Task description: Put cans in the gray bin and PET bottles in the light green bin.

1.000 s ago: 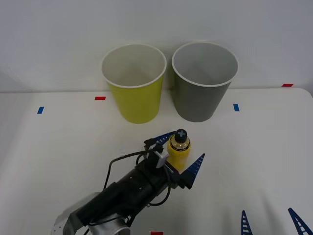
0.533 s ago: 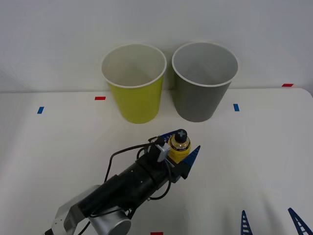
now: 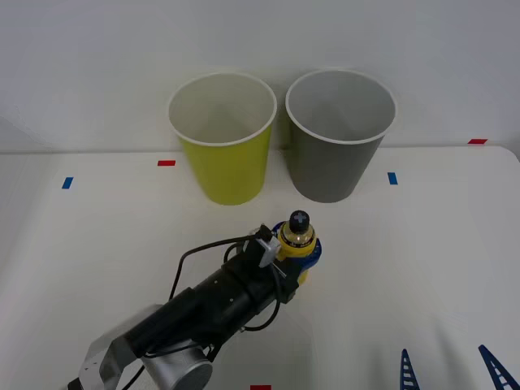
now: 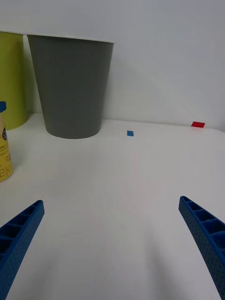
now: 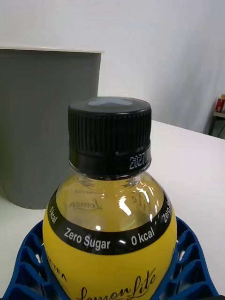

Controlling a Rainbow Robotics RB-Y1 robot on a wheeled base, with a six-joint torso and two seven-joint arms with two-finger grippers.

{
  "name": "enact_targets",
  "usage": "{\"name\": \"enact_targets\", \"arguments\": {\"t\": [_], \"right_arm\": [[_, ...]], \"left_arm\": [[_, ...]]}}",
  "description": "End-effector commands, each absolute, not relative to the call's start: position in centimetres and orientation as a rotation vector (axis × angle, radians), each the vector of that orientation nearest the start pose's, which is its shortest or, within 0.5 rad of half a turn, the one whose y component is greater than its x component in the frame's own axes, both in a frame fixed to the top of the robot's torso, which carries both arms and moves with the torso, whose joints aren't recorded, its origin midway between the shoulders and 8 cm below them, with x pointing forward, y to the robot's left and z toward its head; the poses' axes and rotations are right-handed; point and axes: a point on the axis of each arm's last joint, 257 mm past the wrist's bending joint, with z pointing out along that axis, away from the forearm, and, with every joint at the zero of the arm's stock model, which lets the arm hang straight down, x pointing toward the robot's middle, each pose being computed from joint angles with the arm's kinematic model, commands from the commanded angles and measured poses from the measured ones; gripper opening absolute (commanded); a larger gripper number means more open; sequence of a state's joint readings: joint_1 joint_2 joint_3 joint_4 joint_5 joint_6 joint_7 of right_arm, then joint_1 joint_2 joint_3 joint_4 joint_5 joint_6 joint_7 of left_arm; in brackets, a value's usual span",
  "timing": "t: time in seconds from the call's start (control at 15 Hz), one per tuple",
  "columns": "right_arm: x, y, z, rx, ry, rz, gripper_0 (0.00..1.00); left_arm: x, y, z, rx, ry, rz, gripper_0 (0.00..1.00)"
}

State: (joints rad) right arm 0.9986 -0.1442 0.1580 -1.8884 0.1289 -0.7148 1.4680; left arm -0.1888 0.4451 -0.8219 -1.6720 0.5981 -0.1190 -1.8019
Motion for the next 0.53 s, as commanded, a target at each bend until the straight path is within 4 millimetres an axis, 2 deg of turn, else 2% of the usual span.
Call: {"name": "enact_targets", "arguments": {"t": [0.07,0.27,0.53], "right_arm": [[23.1,-25.4,-26.5,-0.084,1.513,-0.078,1.0],[23.1,-25.4,-26.5,-0.084,1.513,-0.078,1.0],[23.1,-25.4,-26.5,-0.084,1.513,-0.078,1.0]], "left_arm": [[43.0,-3.6,-20.3,0.747,1.478,-0.562,0.0],[43.4,-1.9,-17.6,0.785,1.528,-0.541,0.0],[43.1,1.2,-13.0,0.741,1.649,-0.563,0.0]]}}
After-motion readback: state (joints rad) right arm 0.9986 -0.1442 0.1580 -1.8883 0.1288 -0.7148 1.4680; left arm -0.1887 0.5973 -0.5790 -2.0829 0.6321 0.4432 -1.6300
